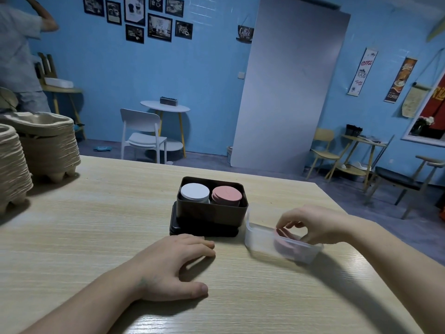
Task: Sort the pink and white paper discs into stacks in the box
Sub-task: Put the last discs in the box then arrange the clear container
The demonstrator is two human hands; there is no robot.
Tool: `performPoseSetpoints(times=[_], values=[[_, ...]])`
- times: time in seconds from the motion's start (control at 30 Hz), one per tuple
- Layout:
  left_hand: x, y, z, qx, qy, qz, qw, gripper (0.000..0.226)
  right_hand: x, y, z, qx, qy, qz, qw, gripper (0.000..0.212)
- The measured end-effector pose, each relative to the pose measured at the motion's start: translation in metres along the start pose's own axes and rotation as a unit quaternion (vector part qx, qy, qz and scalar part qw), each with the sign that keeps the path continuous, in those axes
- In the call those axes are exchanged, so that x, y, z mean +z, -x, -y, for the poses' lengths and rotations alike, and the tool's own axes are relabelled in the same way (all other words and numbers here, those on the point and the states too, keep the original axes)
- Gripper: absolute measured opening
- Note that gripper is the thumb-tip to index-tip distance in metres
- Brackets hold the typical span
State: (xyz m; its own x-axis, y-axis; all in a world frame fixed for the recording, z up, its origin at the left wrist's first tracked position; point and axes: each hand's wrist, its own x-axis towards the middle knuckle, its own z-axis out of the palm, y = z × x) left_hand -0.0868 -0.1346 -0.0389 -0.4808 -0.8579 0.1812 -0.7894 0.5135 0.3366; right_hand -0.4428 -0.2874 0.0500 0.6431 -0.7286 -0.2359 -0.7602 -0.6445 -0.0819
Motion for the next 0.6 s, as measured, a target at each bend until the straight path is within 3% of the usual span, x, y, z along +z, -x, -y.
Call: performPoseSetpoints(times=[0.27, 0.43, 0.6], values=[[-0.001, 0.000, -0.001, -0.003, -0.004, 0.002, 1.000, 0.074, -0.009, 0.002, -0.001, -0.001, -0.305, -0.113, 0.946, 0.065], [-0.001, 0.000, -0.001, -0.001, -0.005, -0.001, 1.000, 0.073, -0.012, -0.008, 0.017, -0.013, -0.356, -0.182, 0.916, 0.069], [-0.002, 0.000, -0.002, 0.000, 0.000, 0.001, 1.000, 0.073, -0.015, -0.028, 0.037, -0.025, -0.391, -0.198, 0.899, 0.060]])
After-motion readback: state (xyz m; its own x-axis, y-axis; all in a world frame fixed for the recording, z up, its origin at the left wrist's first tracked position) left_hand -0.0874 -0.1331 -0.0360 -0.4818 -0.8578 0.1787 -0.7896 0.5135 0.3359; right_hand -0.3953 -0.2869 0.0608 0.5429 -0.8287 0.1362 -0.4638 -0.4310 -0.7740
